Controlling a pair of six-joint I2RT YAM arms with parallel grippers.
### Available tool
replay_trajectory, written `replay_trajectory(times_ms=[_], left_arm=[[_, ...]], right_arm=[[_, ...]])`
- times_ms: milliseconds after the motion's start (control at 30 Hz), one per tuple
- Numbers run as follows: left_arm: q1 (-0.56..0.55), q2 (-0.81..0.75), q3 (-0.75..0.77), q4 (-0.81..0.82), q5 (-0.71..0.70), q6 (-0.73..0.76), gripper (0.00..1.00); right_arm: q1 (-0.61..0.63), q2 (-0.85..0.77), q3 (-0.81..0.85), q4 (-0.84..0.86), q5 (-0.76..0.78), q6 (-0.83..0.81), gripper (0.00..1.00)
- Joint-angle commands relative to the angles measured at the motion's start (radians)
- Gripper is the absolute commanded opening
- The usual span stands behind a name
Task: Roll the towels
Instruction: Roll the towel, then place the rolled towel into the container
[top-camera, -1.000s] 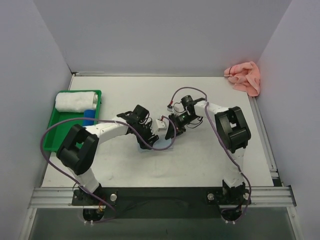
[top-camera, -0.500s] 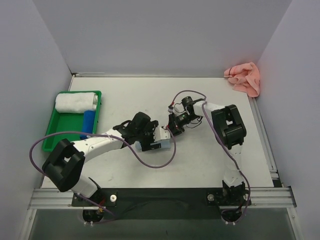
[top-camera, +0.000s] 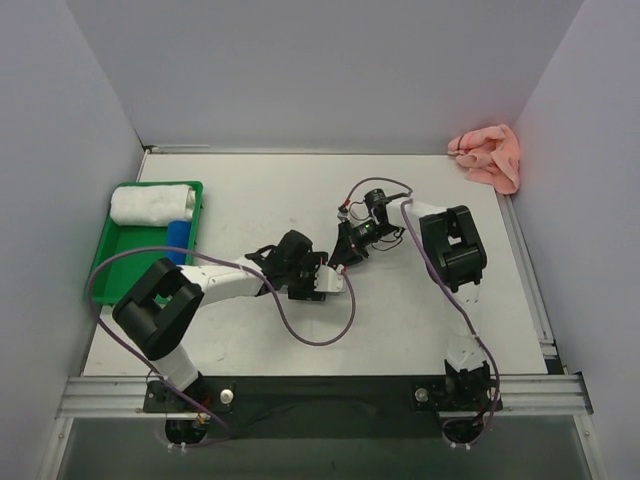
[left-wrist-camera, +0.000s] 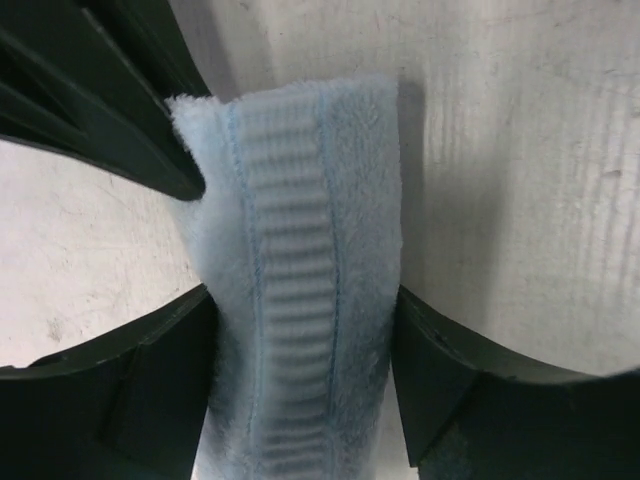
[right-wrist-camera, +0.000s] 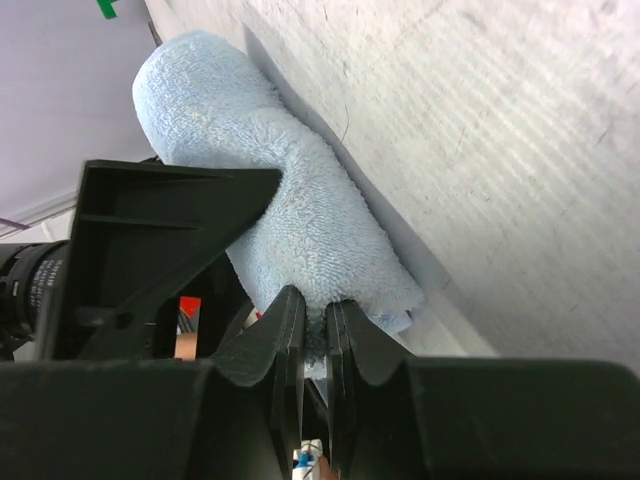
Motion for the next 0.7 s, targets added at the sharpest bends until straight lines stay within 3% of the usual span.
replay_trajectory(times_ms=[0,33,200,300,333,400,500,667], left_arm=[[-0.003,0.081,0.034,0.006,0.000,0.056,0.72],[0.003,0.089,0.043,-0.003,0.003,0.058,0.69],[0.032,0.139,0.152,-0.222,0.054,0.014,0.33],[0.069,0.129,0.192,-0.327,0.097,-0.062,0.22],[0.081,0.121,0.212,-0.350,0.106,-0.089,0.19],[0.125,0.086,0.226,-0.402,0.137,-0.193,0.11],[0.188,0.026,0.266,-0.471,0.166,-0.342,0.03],[0.346,-0.074,0.398,-0.606,0.267,-0.528,0.00]], right_arm=[[-0.006,0.029,0.060,-0.022,0.017,-0.010,0.00],[-0.008,0.034,0.072,-0.025,0.018,-0.013,0.00],[-0.017,0.035,0.106,-0.039,0.021,-0.002,0.00],[-0.049,-0.003,0.115,-0.051,0.011,-0.005,0.23],[-0.058,-0.036,0.114,-0.060,0.011,-0.008,0.39],[-0.098,-0.073,0.106,-0.080,0.007,-0.023,0.58],[-0.145,-0.147,0.091,-0.119,0.003,-0.056,0.70],[-0.198,-0.244,0.066,-0.191,0.007,-0.112,0.76]])
